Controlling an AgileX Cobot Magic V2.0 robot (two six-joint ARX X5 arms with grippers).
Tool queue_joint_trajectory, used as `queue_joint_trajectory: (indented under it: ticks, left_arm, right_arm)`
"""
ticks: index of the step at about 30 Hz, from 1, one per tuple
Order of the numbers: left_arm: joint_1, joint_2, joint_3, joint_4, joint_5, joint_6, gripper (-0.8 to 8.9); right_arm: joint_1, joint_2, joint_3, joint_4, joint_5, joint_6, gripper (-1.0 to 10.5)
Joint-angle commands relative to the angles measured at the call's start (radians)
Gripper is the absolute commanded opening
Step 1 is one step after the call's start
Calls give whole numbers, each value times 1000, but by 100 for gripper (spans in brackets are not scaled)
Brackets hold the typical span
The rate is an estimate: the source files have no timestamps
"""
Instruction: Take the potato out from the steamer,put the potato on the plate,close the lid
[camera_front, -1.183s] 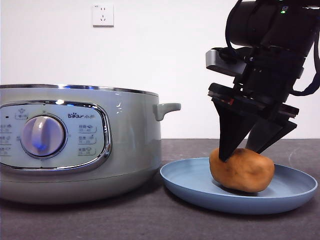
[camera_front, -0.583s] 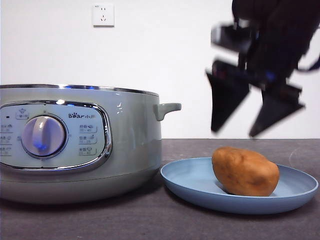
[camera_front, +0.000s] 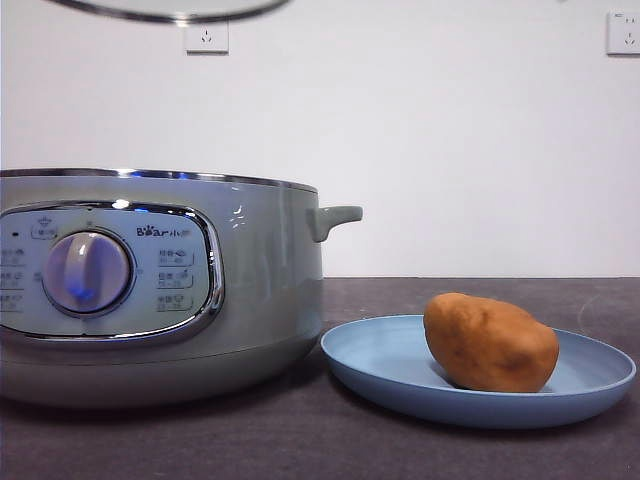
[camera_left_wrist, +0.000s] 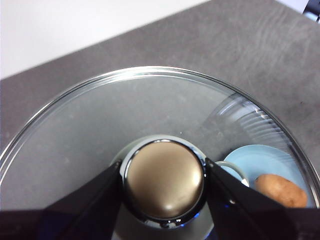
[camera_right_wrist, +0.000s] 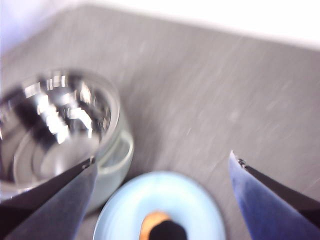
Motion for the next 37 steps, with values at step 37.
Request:
queue_joint_trajectory:
  ticks: [37]
  left_arm:
    - [-10,56,-411,254,3,-46,-9]
  right_arm:
    - [0,-148,2,-37,119,20,438]
